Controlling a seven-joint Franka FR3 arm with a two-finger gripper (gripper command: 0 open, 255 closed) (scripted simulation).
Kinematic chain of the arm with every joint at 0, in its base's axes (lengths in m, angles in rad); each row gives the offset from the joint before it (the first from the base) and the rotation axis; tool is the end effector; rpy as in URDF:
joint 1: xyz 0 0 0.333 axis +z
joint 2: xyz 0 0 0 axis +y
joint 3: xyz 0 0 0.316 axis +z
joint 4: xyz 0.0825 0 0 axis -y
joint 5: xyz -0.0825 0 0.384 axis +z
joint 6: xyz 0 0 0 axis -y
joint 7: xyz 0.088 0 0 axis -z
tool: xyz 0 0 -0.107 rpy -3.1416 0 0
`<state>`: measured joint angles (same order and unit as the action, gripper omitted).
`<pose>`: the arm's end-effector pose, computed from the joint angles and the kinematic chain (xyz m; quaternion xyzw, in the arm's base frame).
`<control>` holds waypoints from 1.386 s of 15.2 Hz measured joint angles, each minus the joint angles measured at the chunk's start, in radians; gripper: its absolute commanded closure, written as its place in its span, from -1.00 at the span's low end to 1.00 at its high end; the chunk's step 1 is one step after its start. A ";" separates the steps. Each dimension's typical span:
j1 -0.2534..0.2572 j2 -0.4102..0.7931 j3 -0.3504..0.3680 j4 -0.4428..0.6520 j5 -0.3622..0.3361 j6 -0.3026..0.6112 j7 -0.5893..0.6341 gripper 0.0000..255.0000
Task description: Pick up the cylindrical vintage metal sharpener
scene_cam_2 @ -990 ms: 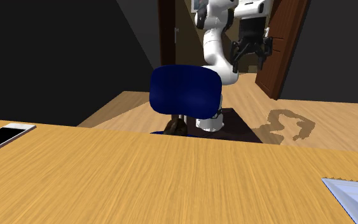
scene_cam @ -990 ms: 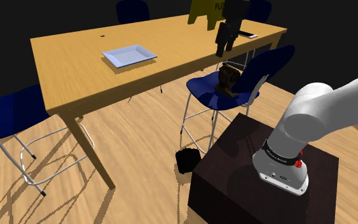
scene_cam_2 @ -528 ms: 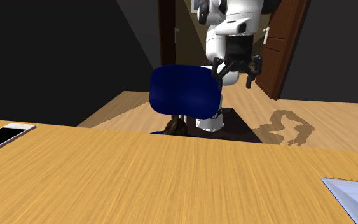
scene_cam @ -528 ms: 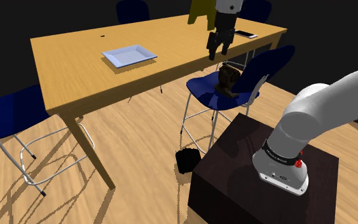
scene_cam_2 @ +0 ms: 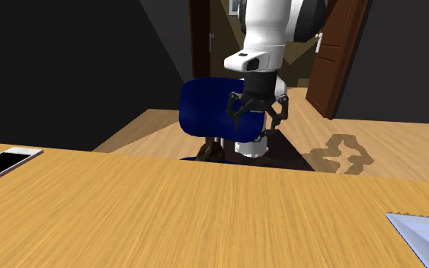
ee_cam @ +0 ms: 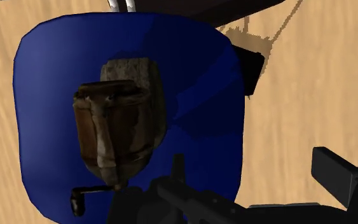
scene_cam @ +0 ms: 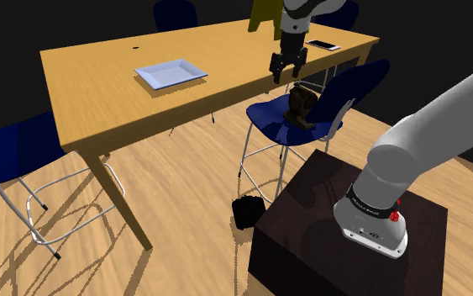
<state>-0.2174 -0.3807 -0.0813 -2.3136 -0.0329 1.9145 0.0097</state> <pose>0.4132 -0.1320 0.4890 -0.9894 0.1449 0.0096 0.0010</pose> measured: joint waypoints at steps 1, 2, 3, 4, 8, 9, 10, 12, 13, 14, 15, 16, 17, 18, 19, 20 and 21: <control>-0.010 0.032 -0.007 0.015 -0.007 0.015 0.011 -1.00; -0.022 0.062 -0.015 0.029 -0.015 0.030 0.020 -1.00; -0.032 0.083 -0.021 0.027 -0.022 0.051 0.033 -1.00; -0.041 0.108 -0.026 0.036 -0.028 0.064 0.047 -1.00; -0.086 0.201 -0.063 0.073 -0.056 0.114 0.081 -1.00; -0.096 0.235 -0.072 0.094 -0.060 0.127 0.090 -1.00; -0.105 0.258 -0.079 0.097 -0.066 0.144 0.103 -1.00; -0.124 0.307 -0.097 0.127 -0.074 0.160 0.123 -1.00; -0.135 0.337 -0.108 0.145 -0.078 0.171 0.129 -1.00; -0.139 0.352 -0.112 0.153 -0.080 0.176 0.140 -1.00; -0.142 0.366 -0.114 0.159 -0.080 0.184 0.143 -1.00; -0.144 0.375 -0.117 0.154 -0.081 0.198 0.145 -1.00; -0.145 0.380 -0.117 0.149 -0.081 0.208 0.147 -1.00; -0.145 0.389 -0.118 0.143 -0.080 0.222 0.147 -1.00; -0.146 0.396 -0.118 0.139 -0.080 0.233 0.148 -1.00; -0.146 0.402 -0.119 0.132 -0.080 0.246 0.148 -1.00; -0.148 0.413 -0.120 0.126 -0.078 0.263 0.147 -1.00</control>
<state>-0.3650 0.0319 -0.2015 -2.1876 -0.1113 2.1774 0.1566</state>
